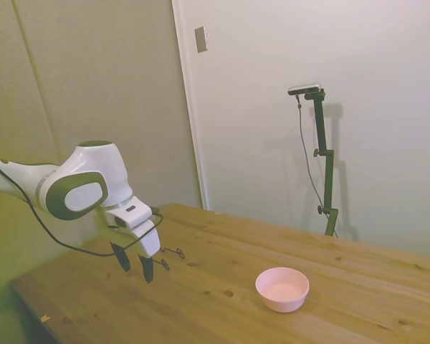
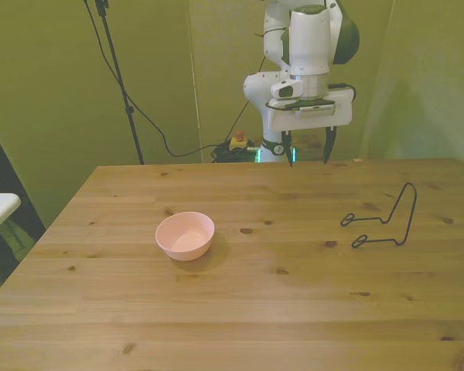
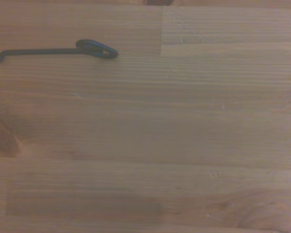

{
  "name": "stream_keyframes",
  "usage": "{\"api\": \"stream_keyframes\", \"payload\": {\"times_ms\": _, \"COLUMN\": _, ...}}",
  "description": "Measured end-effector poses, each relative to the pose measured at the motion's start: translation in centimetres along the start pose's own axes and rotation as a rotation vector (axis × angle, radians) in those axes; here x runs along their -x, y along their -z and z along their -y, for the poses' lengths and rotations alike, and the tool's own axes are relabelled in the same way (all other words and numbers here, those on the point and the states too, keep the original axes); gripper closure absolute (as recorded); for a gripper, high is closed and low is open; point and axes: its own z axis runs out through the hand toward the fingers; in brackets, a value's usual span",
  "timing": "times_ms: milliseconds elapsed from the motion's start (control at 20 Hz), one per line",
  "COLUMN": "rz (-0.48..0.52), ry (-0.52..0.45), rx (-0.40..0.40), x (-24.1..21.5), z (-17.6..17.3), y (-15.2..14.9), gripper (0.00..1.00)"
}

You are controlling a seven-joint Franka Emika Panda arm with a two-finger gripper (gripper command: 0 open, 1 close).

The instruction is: Load the bowl

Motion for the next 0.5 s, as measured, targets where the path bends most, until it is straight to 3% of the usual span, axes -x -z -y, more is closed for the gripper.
{"api": "stream_keyframes", "payload": {"times_ms": 250, "rz": -0.006, "ry": -0.009, "rx": -0.002, "x": -0.4, "z": -0.6, "y": -0.5, "gripper": 0.00}}
{"api": "stream_keyframes", "payload": {"times_ms": 500, "rz": -0.070, "ry": -0.060, "rx": -0.020, "x": -4.9, "z": -1.6, "y": 1.8, "gripper": 0.00}}
